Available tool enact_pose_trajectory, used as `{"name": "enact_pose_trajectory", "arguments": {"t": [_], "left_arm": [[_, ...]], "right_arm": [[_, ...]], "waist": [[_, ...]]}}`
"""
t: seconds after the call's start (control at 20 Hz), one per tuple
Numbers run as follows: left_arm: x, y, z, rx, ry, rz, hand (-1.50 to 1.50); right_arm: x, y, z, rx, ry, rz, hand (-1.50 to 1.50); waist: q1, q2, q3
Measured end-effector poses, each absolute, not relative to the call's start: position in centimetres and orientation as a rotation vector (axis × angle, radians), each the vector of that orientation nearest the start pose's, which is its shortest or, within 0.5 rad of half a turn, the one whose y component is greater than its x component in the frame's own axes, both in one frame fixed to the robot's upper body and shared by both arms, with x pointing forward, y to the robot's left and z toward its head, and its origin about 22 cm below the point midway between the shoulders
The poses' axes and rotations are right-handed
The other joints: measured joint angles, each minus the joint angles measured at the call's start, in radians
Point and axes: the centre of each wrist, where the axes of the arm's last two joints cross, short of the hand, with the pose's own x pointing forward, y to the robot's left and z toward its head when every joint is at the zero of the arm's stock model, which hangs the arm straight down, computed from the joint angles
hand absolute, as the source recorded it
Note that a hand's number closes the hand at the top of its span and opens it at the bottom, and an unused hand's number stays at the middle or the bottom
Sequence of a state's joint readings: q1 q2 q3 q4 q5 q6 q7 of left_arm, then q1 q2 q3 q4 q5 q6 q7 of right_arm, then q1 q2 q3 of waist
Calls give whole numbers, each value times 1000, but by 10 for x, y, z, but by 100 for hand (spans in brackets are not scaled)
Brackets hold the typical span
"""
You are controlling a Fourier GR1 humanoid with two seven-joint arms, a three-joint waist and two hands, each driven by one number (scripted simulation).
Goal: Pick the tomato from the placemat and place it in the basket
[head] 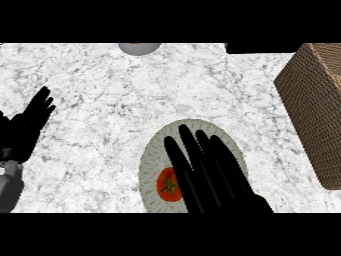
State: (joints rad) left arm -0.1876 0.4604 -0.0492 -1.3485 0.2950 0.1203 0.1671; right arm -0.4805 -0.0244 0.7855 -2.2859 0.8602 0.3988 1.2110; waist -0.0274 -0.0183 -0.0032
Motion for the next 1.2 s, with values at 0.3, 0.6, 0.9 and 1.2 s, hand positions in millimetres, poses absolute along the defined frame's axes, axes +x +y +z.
{"name": "enact_pose_trajectory", "arguments": {"t": [0.3, 0.6, 0.9, 1.2], "left_arm": [[288, 321, 35, 204, -1365, -52, 0], [292, 320, 36, 206, -1371, -62, 0], [296, 320, 38, 193, -1379, -63, 0], [291, 325, 36, 197, -1377, -66, 0]], "right_arm": [[126, -72, 208, -722, -1625, 980, -150], [130, -71, 187, -833, -1612, 946, -150], [141, -60, 151, -830, -1638, 855, -150], [157, -46, 107, -807, -1550, 821, -150]], "waist": [[8, 6, 2], [14, 13, 3], [22, 17, 4], [28, 18, 4]]}}
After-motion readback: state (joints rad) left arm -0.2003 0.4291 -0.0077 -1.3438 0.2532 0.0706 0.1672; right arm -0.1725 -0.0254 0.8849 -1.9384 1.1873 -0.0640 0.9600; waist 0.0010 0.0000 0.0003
